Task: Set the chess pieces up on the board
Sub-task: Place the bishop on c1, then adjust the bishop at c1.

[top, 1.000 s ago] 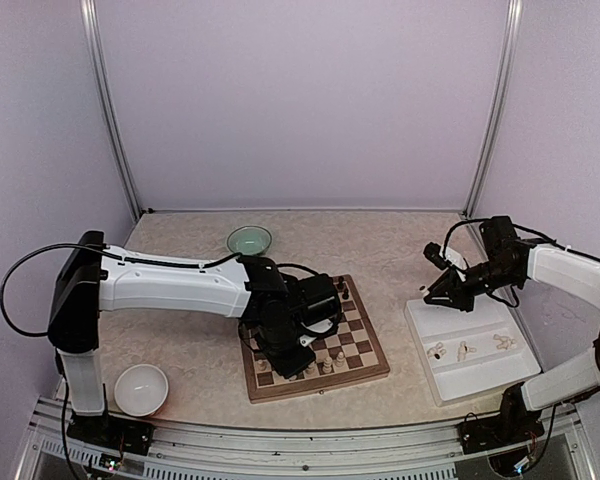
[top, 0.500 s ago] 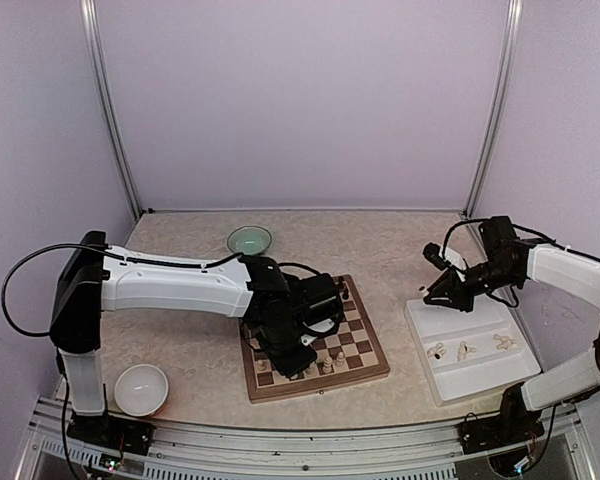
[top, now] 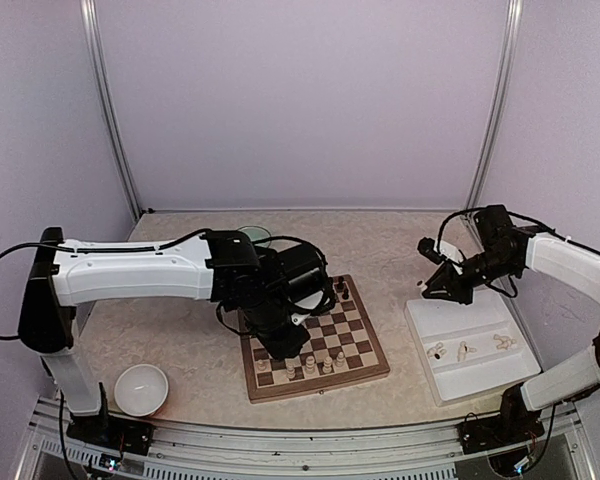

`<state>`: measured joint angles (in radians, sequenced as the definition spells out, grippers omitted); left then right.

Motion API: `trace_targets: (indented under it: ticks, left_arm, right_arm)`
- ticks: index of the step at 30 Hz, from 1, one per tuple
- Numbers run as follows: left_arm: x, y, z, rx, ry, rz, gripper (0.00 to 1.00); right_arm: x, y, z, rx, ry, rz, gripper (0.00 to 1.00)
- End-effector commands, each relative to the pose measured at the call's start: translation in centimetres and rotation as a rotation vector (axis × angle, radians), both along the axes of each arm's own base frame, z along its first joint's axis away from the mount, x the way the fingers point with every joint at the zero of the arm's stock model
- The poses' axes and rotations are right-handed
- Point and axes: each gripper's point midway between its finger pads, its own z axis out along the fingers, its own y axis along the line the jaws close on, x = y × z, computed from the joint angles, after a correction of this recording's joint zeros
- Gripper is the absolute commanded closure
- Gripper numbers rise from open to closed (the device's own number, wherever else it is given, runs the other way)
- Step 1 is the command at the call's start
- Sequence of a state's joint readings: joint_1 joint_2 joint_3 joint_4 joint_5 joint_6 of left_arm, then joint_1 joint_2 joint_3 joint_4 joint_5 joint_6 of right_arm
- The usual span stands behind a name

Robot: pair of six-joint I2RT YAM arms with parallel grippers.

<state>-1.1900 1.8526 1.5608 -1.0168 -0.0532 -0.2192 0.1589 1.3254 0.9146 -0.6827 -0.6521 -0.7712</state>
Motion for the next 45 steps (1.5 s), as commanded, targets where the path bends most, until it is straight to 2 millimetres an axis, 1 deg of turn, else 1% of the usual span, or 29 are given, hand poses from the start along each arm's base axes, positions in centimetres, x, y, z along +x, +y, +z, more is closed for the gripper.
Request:
trace_targets:
  ticks: [1,4,7,10,13,16,18,21,28,35,45]
  left_arm:
    - [0.4,-0.5,4.8,-0.154,-0.053,-0.015,0.72]
    - [1.1,0.8,4.4,-0.180,-0.048,0.029,0.73]
    - [1.6,2.6,2.4,-0.128,-0.061,0.067,0.76]
    - [0.9,3.8,0.1,-0.087,-0.036,0.060,0.77]
    - [0.5,4.2,-2.0,-0.069,-0.009,0.056,0.79]
    - [0.2,3.9,-3.5,-0.081,0.013,0.052,0.81]
    - [-0.2,3.0,-3.9,-0.121,0.043,0.039,0.83]
    - [-0.4,2.4,-4.4,-0.140,0.059,0.033,0.85]
    - [-0.5,1.7,-5.8,-0.137,0.084,0.020,0.88]
    - [-0.3,1.2,-6.4,-0.132,0.090,0.013,0.90]
    - [-0.2,0.3,-6.6,-0.141,0.104,0.003,0.91]
  right_arm:
    - [-0.1,0.5,0.5,-0.061,0.004,0.039,0.88]
    - [-0.3,1.1,0.7,-0.082,-0.002,0.054,0.88]
    - [-0.6,1.7,0.7,-0.106,-0.001,0.069,0.88]
    - [-1.0,2.4,0.4,-0.140,0.004,0.090,0.88]
    - [-1.4,3.0,-0.2,-0.185,0.004,0.113,0.88]
    - [-1.8,3.7,-0.5,-0.207,0.009,0.132,0.88]
    - [-2.0,4.0,-0.7,-0.214,0.015,0.141,0.88]
    - [-2.2,4.2,-1.0,-0.225,0.020,0.146,0.88]
    - [-2.5,4.0,-1.2,-0.240,0.018,0.144,0.89]
    - [-2.8,3.8,-1.6,-0.249,0.020,0.141,0.89]
    - [-2.8,3.7,-2.1,-0.250,0.025,0.142,0.89]
